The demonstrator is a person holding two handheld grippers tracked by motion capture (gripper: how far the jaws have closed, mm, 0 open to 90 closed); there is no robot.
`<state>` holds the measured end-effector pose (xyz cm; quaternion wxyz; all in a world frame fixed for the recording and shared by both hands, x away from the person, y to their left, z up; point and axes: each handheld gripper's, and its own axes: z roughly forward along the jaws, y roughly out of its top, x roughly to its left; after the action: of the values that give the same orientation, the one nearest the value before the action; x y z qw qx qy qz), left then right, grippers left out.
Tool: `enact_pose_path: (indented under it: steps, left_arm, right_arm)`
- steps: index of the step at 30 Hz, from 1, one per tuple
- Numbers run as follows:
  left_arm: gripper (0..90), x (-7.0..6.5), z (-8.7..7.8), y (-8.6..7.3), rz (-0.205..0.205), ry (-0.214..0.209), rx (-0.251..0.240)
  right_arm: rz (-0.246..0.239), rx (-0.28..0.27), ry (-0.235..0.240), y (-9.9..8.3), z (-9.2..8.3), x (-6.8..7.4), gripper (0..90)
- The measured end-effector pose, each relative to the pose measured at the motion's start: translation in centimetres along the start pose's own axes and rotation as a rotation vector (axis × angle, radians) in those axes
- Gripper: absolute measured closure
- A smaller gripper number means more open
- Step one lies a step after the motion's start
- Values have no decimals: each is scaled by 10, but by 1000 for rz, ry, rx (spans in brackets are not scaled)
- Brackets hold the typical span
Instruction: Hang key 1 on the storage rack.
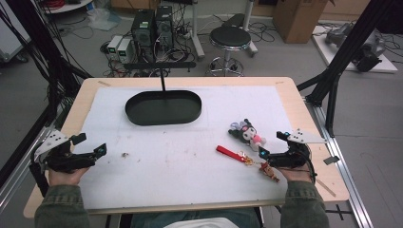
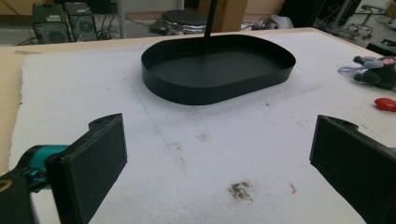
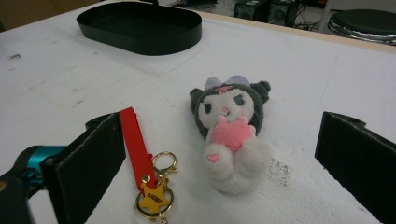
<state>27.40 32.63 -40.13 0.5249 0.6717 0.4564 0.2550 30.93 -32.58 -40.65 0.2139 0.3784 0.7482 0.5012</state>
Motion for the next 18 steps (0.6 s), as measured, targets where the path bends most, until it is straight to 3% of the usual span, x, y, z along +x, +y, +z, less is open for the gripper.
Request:
enact_pose_path:
  steps: [18]
  left_arm:
    - [43,1,0,-1,-8,-11,5]
  right_arm:
    - [-4,23,0,0,3,0,6]
